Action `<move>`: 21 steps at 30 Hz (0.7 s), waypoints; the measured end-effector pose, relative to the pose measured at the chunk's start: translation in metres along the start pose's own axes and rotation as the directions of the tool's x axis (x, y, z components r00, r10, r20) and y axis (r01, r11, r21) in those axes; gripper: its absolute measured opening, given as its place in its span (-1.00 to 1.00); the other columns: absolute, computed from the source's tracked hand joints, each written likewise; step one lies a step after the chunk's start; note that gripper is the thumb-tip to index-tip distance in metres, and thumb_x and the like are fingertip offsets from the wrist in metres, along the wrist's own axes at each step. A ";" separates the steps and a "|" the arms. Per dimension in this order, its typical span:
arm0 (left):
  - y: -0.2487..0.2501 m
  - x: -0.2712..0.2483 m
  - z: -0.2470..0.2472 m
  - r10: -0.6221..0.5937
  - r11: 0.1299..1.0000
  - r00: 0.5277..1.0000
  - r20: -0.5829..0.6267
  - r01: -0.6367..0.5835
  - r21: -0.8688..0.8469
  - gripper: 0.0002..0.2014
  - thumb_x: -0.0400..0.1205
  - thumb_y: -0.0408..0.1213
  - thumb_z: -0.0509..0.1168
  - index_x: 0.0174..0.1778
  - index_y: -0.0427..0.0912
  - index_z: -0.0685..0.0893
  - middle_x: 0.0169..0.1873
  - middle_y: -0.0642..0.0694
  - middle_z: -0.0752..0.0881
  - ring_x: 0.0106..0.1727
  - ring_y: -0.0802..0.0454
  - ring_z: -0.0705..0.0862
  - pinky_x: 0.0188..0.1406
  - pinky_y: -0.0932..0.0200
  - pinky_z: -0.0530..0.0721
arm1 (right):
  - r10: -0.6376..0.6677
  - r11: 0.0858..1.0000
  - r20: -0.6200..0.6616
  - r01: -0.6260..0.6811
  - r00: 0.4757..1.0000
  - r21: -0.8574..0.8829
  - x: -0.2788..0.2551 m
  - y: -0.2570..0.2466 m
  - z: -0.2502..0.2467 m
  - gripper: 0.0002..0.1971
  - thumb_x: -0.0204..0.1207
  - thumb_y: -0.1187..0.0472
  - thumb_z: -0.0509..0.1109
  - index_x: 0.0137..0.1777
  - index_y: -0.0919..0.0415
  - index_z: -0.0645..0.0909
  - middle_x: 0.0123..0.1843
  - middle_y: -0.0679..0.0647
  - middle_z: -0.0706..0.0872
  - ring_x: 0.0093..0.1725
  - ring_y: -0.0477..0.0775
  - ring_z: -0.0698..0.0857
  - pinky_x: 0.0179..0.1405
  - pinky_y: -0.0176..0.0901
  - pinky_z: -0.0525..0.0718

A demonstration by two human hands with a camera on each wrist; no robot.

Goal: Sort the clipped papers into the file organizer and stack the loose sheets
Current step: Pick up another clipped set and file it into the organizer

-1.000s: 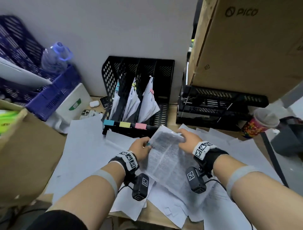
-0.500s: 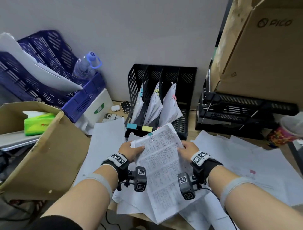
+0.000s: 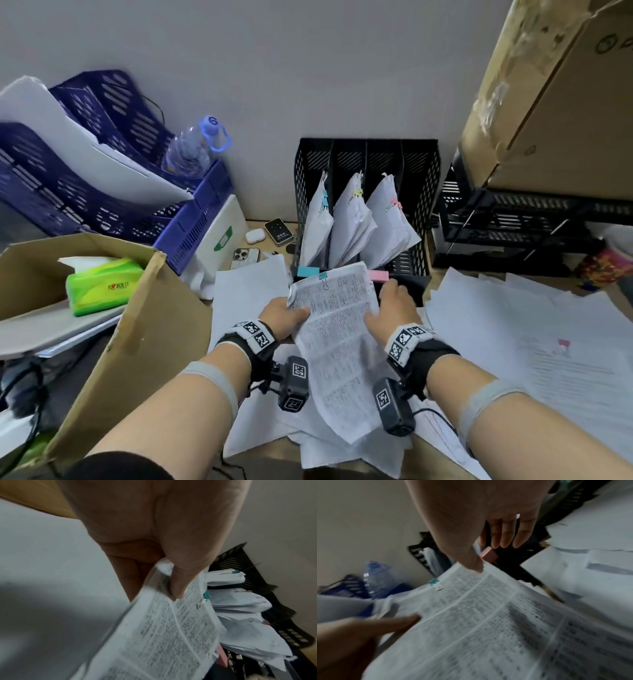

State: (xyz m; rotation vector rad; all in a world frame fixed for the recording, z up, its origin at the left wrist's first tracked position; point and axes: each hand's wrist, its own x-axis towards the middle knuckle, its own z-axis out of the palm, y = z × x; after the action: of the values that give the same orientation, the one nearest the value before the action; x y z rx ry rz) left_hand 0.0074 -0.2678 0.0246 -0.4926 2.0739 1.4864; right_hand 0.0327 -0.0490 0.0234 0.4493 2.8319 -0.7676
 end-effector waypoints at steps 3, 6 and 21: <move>0.013 0.000 -0.002 0.102 0.990 0.994 0.039 -0.105 0.093 -0.77 0.63 -0.41 0.33 0.19 -0.34 0.72 0.06 -0.37 0.80 0.09 -0.35 0.80 0.08 -0.32 0.79 | -0.082 0.995 0.384 0.055 0.920 0.080 -0.016 -0.033 0.008 -0.30 0.32 -0.31 0.48 0.27 0.08 0.31 0.12 0.06 0.66 -0.17 0.00 0.64 -0.39 -0.20 0.55; 0.030 -0.005 0.001 0.227 0.949 0.966 0.125 -0.249 0.192 -0.73 0.58 -0.45 0.28 0.17 -0.31 0.73 -0.03 -0.30 0.80 0.00 -0.25 0.80 0.08 -0.29 0.80 | -0.053 0.999 0.456 0.054 0.889 0.011 -0.025 -0.059 0.025 0.05 0.23 -0.43 0.44 0.57 0.09 0.08 0.29 0.20 0.69 -0.03 0.19 0.77 -0.23 -0.09 0.74; 0.073 0.045 0.001 0.408 0.724 0.907 0.101 -0.389 0.570 -0.57 0.64 -0.11 0.33 0.46 0.17 0.60 0.55 -0.19 0.27 0.52 -0.18 0.45 0.56 0.08 0.42 | 0.098 0.900 -0.126 -0.034 0.987 0.435 -0.035 -0.084 -0.080 -0.72 0.53 0.30 0.17 0.19 0.35 0.53 -0.27 0.23 0.79 -0.40 0.14 0.80 -0.42 -0.11 0.77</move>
State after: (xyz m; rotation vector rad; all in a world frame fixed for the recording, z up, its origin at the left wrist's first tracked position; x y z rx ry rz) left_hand -0.0703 -0.2426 0.0517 0.1930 2.6204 0.9440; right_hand 0.0305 -0.0849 0.1391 0.6851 2.7432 -1.4129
